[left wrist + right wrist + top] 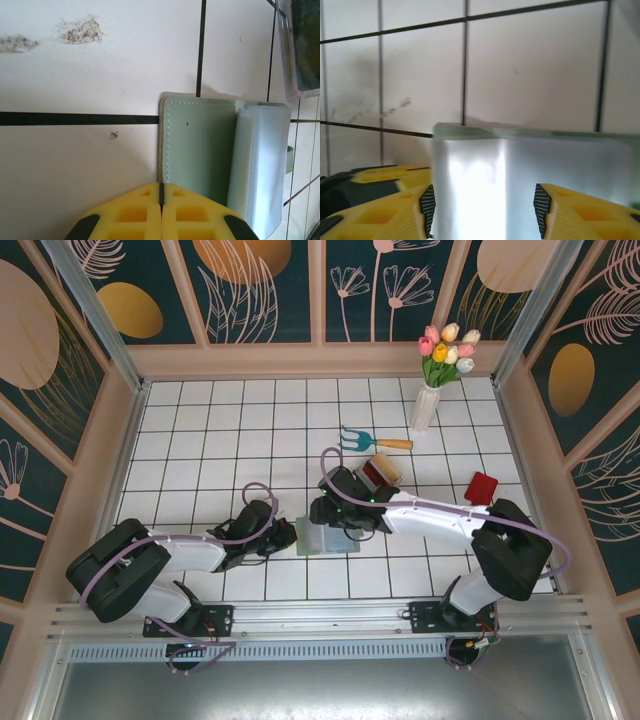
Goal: Put the credit cards into the card holder
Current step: Flip over the card slot on the card holder.
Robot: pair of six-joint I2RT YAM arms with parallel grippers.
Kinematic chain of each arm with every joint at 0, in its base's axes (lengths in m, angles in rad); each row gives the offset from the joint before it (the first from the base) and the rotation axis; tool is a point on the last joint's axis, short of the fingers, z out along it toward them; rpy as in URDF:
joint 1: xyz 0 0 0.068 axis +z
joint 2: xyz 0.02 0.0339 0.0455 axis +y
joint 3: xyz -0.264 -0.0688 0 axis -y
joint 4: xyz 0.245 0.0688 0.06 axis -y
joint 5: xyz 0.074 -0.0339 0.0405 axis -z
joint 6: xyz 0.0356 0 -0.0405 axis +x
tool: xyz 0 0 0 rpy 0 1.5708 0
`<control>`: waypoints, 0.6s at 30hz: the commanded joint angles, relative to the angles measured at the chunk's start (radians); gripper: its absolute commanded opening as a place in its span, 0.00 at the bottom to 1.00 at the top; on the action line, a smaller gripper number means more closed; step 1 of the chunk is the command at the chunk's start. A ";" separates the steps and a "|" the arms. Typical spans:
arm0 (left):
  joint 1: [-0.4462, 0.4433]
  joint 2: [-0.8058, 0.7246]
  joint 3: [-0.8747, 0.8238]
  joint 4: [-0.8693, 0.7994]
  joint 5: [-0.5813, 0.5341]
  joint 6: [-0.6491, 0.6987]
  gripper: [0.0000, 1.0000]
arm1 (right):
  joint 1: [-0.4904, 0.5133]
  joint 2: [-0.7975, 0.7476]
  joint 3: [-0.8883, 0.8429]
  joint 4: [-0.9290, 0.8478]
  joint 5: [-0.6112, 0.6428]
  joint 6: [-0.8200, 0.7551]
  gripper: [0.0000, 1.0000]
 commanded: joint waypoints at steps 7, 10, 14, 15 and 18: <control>-0.005 -0.007 0.006 0.008 0.012 0.008 0.06 | 0.007 0.042 -0.041 -0.104 0.004 0.044 0.59; -0.004 -0.008 0.006 0.006 0.014 0.010 0.06 | 0.019 0.090 -0.025 -0.131 0.015 0.047 0.60; -0.005 -0.009 0.008 0.005 0.016 0.013 0.06 | 0.031 0.151 0.000 -0.108 -0.016 0.034 0.58; -0.005 -0.008 0.008 0.004 0.016 0.014 0.06 | 0.036 0.156 0.005 -0.096 -0.016 0.030 0.56; -0.005 -0.011 0.008 0.004 0.017 0.012 0.06 | 0.057 0.163 0.044 -0.111 0.001 0.025 0.39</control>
